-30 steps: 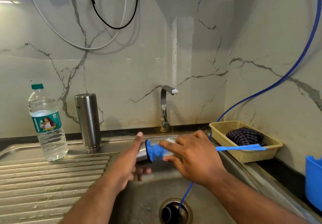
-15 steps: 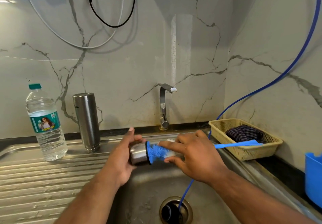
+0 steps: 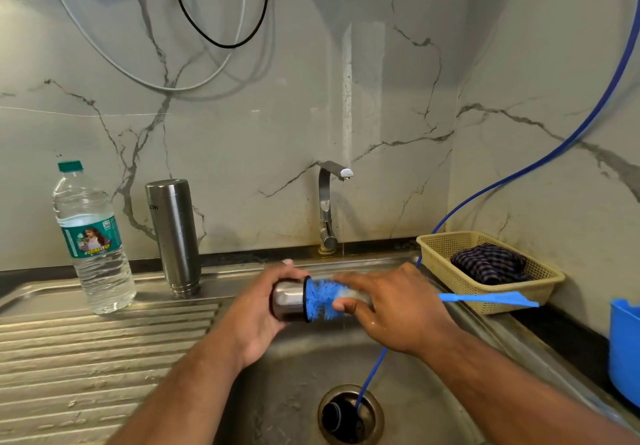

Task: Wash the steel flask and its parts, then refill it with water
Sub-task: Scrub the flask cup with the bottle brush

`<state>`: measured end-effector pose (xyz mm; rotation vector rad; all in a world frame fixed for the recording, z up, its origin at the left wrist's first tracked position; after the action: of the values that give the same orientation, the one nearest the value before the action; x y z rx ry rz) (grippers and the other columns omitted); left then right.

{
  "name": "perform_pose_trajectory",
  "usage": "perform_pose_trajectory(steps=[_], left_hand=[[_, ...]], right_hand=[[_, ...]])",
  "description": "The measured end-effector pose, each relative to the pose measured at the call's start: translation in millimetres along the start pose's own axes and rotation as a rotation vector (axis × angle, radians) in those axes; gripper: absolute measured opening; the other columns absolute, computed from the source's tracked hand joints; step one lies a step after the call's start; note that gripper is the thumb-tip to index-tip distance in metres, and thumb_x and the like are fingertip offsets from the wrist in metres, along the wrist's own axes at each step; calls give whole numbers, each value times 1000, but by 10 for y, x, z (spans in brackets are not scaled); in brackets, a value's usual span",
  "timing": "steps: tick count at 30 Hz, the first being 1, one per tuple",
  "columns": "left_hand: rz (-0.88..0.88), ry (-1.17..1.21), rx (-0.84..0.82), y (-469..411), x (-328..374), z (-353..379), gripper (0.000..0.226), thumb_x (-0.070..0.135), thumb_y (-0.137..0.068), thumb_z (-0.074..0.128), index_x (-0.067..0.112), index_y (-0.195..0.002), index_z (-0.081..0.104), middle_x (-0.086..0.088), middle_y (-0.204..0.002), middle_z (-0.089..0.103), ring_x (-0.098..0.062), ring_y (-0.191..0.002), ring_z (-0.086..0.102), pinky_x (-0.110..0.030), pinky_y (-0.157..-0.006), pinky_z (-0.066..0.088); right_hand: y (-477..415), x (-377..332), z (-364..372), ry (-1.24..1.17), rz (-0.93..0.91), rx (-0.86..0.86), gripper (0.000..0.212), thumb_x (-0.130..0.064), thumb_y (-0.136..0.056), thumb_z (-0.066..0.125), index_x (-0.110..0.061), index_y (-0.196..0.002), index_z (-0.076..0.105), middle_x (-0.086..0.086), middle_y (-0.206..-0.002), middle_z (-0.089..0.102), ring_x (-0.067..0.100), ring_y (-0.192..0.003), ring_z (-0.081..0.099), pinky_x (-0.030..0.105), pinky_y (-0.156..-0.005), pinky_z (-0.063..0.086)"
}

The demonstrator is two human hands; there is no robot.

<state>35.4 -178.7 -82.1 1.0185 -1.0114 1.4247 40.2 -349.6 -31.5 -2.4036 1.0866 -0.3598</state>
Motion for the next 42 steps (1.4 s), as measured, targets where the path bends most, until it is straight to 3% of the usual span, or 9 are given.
perform_pose_trajectory(steps=[6, 9, 13, 18, 21, 24, 28, 34, 42], left_hand=[[-210, -167, 119, 42, -238, -150, 62, 69, -91, 51, 15, -116, 70, -17, -104, 74, -25, -82, 70, -34, -66, 55], [-224, -272, 66, 64, -259, -86, 63, 68, -96, 43, 14, -113, 70, -13, -87, 69, -13, -56, 49, -25, -49, 36], [-40, -305, -7, -15, -74, -30, 40, 48, -96, 54, 19, -122, 63, -20, -111, 68, -23, -83, 58, -33, -68, 47], [-58, 8, 82, -34, -73, -144, 46, 51, -95, 54, 14, -119, 66, -19, -110, 75, -33, -100, 68, -46, -87, 52], [-186, -180, 113, -5, -232, -185, 62, 70, -91, 51, 16, -114, 71, -16, -102, 77, -28, -86, 71, -38, -72, 55], [-225, -215, 57, 8, -310, -121, 59, 62, -98, 44, 11, -121, 66, -16, -94, 68, -18, -63, 57, -29, -53, 42], [-87, -122, 31, -45, -115, -108, 35, 35, -99, 45, 13, -118, 65, -21, -102, 70, -25, -79, 60, -35, -65, 43], [-15, -131, 188, -54, -46, -223, 28, 34, -98, 60, 10, -108, 69, -21, -105, 73, -36, -100, 69, -51, -91, 56], [18, -32, 382, -17, 81, -544, 22, 30, -100, 56, 10, -102, 67, -16, -95, 71, -27, -83, 67, -37, -64, 52]], right_hand=[[-11, -183, -181, 106, -152, 219, 54, -59, -82, 74, -46, -132, 60, -15, -88, 62, 8, -81, 58, 33, -76, 40], [-8, -143, -145, 88, -102, 170, 51, -66, -93, 48, -45, -139, 52, -14, -89, 67, 10, -86, 63, 36, -81, 38], [-22, -13, -41, 11, 11, 54, 58, -70, -100, 25, -43, -150, 39, -11, -112, 72, 11, -102, 63, 39, -94, 35], [-11, -75, -127, 55, -43, 136, 53, -65, -90, 62, -46, -138, 52, -14, -94, 68, 10, -90, 62, 39, -85, 42], [-21, -156, -151, 99, -96, 187, 53, -62, -85, 68, -45, -134, 55, -15, -90, 66, 9, -84, 61, 39, -81, 44], [-26, -136, -106, 65, -45, 90, 51, -66, -99, 40, -43, -144, 45, -11, -101, 72, 12, -92, 64, 42, -91, 37], [-14, -72, 16, 20, 21, -42, 56, -64, -104, 22, -38, -150, 40, -4, -100, 72, 17, -95, 64, 44, -101, 39], [-19, -146, -45, -56, -53, -9, 58, -68, -96, 48, -50, -149, 36, -15, -122, 65, 8, -114, 56, 37, -98, 32], [5, -178, -385, 110, -111, 221, 53, -61, -81, 73, -49, -131, 59, -14, -83, 62, 11, -80, 60, 38, -79, 42]])
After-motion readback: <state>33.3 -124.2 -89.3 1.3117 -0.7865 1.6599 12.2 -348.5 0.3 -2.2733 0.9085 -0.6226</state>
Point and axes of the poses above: each hand's wrist, its own y-axis away from the middle knuckle, its own z-axis out of the palm, x = y × z, the point moved 10 cm from there along -y, towards the middle knuckle
